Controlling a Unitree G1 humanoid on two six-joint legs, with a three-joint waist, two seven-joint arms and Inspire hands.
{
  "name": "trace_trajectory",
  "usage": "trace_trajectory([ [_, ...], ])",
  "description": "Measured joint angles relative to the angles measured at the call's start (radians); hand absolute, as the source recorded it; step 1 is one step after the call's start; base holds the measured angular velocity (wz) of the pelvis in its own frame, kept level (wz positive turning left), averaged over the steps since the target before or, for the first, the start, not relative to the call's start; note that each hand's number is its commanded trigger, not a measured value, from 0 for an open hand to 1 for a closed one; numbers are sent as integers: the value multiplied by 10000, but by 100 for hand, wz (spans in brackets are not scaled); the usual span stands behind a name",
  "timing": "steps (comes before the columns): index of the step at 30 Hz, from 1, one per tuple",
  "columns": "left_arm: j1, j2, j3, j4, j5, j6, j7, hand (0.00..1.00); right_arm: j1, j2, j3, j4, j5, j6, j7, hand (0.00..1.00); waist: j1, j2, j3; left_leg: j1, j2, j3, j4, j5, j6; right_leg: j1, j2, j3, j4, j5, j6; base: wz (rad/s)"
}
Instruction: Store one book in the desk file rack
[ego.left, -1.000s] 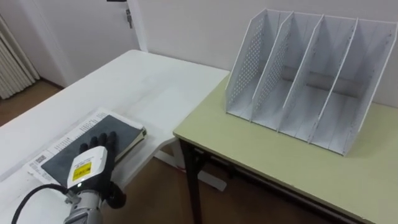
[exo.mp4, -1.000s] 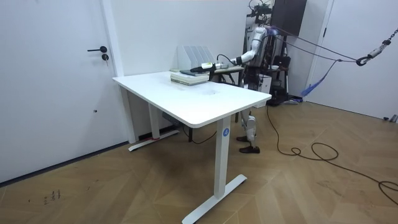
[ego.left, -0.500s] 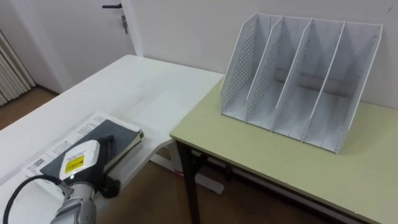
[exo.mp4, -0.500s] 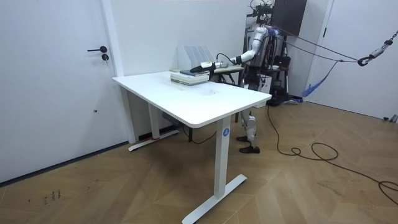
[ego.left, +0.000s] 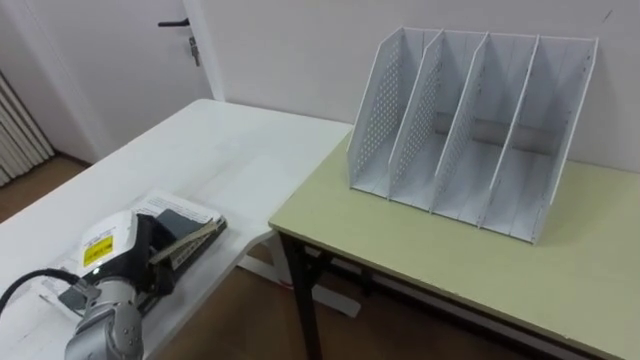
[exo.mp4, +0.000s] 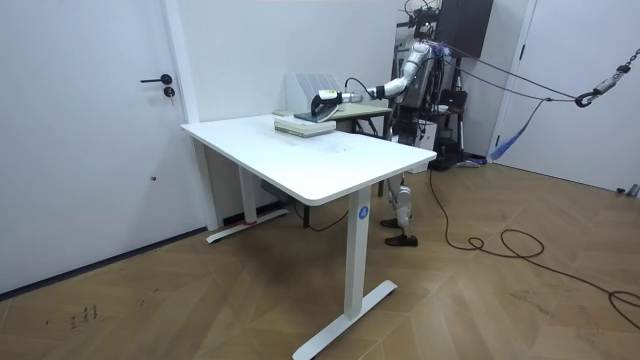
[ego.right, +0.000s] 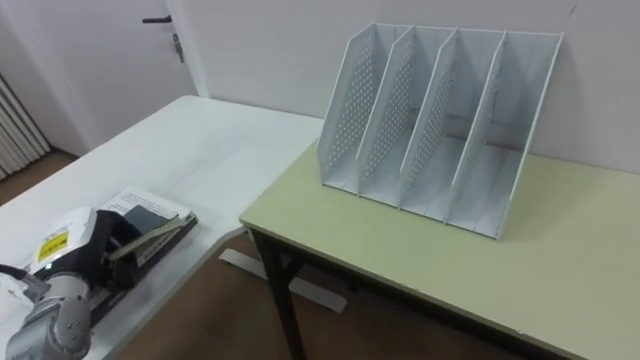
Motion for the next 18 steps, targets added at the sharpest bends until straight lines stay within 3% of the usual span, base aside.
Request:
trace_trajectory([
  [11, -146, 15, 29, -50, -281, -102, 78, 100, -294, 7, -11, -36, -1, -96, -208, 0, -7, -38, -20, 38, -16, -64, 7, 0, 1, 8, -32, -46, 11, 2, 4, 0],
  [18, 416, -7, -82, -2182, -1489, 38, -842, 100, -627, 4, 28, -115, 312, -238, -296, 0, 257, -205, -30, -234, -56, -287, 125, 4, 6, -93, -123, -352, -25, 3, 23, 11],
])
